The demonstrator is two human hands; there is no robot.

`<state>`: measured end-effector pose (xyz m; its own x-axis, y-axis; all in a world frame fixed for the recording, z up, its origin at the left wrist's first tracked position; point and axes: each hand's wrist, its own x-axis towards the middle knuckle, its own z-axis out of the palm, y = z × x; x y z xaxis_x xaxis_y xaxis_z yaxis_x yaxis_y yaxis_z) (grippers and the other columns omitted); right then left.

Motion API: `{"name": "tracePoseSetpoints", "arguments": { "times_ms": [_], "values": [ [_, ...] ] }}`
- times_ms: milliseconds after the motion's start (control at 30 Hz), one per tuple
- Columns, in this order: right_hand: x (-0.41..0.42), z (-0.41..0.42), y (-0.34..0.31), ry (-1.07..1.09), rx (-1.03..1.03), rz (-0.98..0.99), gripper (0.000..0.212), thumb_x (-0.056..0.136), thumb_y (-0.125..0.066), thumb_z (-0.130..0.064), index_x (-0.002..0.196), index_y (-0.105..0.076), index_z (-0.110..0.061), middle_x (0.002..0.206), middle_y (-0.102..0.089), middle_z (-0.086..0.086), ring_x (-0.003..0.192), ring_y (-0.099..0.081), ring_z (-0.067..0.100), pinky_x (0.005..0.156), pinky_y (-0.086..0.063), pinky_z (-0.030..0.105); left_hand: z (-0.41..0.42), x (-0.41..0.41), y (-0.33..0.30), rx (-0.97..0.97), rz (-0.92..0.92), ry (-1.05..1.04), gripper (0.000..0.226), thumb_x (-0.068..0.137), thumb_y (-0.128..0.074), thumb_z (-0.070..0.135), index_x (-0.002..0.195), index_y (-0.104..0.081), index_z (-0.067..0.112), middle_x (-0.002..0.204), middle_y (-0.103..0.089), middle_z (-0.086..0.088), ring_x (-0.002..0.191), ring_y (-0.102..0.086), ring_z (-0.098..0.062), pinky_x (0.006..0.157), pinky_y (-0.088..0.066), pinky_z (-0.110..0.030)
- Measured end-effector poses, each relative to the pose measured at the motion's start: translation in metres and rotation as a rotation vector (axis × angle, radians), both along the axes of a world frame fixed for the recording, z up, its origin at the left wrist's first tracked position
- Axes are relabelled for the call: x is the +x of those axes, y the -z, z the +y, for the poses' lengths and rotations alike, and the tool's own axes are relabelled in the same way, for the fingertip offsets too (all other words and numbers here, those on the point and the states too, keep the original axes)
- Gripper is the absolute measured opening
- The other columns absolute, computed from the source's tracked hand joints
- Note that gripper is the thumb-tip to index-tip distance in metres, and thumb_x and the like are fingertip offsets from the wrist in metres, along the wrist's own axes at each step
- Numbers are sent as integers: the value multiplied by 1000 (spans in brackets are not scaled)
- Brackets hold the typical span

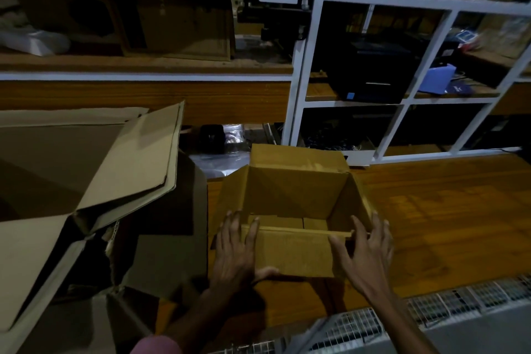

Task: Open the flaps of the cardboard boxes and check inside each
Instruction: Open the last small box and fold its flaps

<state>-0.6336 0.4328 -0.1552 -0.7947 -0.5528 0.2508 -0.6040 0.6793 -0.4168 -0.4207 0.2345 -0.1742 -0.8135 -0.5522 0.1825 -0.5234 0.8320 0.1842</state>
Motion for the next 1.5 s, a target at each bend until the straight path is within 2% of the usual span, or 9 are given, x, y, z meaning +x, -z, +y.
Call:
{"name": "tracePoseSetpoints", "arguments": {
  "times_ms": [133, 300, 467, 600, 733, 933, 1100, 1300, 1500],
  "values": [
    [1, 11, 11, -76, 32, -153, 111, 66, -43, -92, 157, -13, -35, 161, 30, -9, 152, 12, 35, 115, -18, 68, -9, 8, 1, 34, -118, 34, 145, 42, -75, 87, 158, -21, 18, 157, -24, -29, 136, -33, -58, 93, -43, -74],
    [-3, 19, 8, -222, 8, -154, 123, 54, -54, -96, 155, -13, -38, 161, 27, -12, 152, -4, 34, 112, -27, 62, -18, 5, -3, 58, -146, 21, 148, 35, -97, 58, 157, -20, 29, 156, -27, -22, 128, -47, -58, 85, -49, -74],
    [-7, 20, 8, -348, -101, -143, 115, 55, -67, -88, 145, -23, -32, 162, -4, -4, 146, -22, 31, 109, -37, 58, -23, -2, -7, 31, -78, 44, 138, 46, -97, 47, 155, -15, 29, 151, -30, -13, 135, -41, -52, 90, -50, -70],
    [-13, 22, 2, -339, -171, -171, 112, 54, -68, -88, 140, -27, -30, 141, -25, -7, 132, -35, 26, 101, -46, 57, -20, -7, -17, 48, -22, 63, 131, 56, -85, 68, 157, -9, 33, 152, -25, -12, 138, -35, -48, 89, -53, -66],
    [-19, 31, -22, -312, -248, -136, 107, 50, -74, -80, 135, -30, -33, 125, -24, -17, 121, -40, 20, 95, -51, 52, -9, -13, -48, 6, 102, 88, 121, 68, -78, 70, 159, -5, 38, 159, -14, -8, 145, -17, -40, 98, -45, -62],
    [-37, 41, -107, -305, -351, 36, 110, 49, -84, -62, 140, -30, -32, 135, -29, -6, 121, -46, 28, 91, -54, 55, -2, -39, -132, -178, 352, 157, 114, 59, -87, 33, 153, -23, 27, 150, -22, -13, 139, -28, -48, 84, -52, -70],
    [-50, 44, -188, -356, -398, 218, 119, 50, -80, -73, 146, -25, -29, 142, -27, 6, 126, -39, 29, 98, -45, 50, -6, -53, -219, -372, 447, 182, 119, 58, -92, 36, 153, -21, 26, 149, -22, -14, 140, -27, -55, 96, -41, -77],
    [-51, 25, -268, -414, -468, 406, 122, 50, -89, -49, 150, -27, -18, 141, -30, 17, 122, -33, 14, 96, -45, 37, -19, -38, -314, -596, 497, 109, 121, 61, -89, 38, 156, -16, 25, 149, -20, -14, 140, -28, -55, 96, -39, -77],
    [-16, -9, -329, -503, -519, 478, 116, 54, -77, -57, 151, -28, -18, 141, -28, 13, 129, -35, 27, 103, -35, 43, -35, 20, -373, -711, 521, -1, 117, 58, -91, 31, 151, -20, 22, 145, -21, -14, 135, -33, -52, 92, -42, -75]
  ]
}}
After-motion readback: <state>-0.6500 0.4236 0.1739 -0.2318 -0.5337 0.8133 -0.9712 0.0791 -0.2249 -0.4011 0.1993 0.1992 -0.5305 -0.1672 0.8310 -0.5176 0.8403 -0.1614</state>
